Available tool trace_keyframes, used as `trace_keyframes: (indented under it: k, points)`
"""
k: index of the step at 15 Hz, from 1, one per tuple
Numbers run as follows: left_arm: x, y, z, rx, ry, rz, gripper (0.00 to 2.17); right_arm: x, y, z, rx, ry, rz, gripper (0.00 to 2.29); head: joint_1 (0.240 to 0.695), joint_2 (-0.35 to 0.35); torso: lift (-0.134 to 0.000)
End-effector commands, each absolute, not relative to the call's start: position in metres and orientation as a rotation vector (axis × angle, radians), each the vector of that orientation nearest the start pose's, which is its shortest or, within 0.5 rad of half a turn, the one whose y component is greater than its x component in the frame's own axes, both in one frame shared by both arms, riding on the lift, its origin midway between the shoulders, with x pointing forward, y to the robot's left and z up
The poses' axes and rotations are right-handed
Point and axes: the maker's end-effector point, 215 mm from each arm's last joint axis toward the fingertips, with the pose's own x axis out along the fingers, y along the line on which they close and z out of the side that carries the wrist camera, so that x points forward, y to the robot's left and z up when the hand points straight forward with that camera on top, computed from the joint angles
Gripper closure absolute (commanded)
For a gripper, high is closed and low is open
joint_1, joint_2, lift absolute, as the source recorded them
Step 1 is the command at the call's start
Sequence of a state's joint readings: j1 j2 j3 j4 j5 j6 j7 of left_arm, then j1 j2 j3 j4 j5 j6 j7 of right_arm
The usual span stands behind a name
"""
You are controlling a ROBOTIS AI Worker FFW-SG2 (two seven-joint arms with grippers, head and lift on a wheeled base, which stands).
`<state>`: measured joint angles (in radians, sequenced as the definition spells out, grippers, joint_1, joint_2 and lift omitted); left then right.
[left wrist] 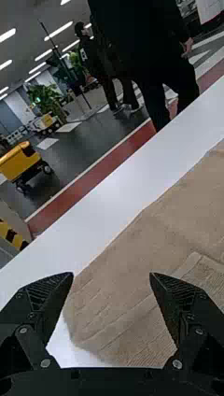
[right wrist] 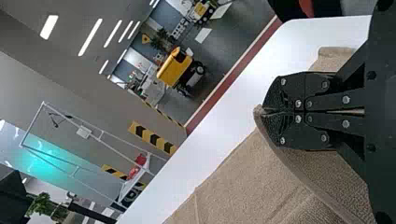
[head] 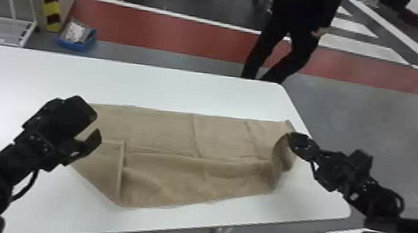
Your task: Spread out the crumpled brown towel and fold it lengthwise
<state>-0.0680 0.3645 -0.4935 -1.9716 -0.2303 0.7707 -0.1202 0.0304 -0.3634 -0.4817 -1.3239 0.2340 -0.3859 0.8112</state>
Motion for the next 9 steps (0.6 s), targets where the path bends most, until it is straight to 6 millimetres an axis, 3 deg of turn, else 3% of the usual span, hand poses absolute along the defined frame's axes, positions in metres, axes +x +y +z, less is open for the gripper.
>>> trace_keyframes:
  k: [1,4,5,9]
  points:
    - [0.546,0.096,-0.390,0.589,0.407,-0.451,0.42,0.514,-0.440,-0.371,-0.621,0.127,0.415,1.16,0.695,-0.324,-0.120]
    - [0.541,0.078,-0.405,0.503,0.498,-0.537,0.42,0.512,-0.440,-0.373,-0.630,0.132,0.419,1.16,0.695,-0.350,-0.120]
    - [0.540,0.075,-0.407,0.493,0.508,-0.545,0.58,0.512,-0.439,-0.373,-0.630,0.130,0.420,1.16,0.695,-0.350,-0.120]
    - [0.544,0.063,-0.416,0.483,0.540,-0.583,0.61,0.510,-0.438,-0.377,-0.629,0.132,0.426,1.16,0.695,-0.350,-0.120]
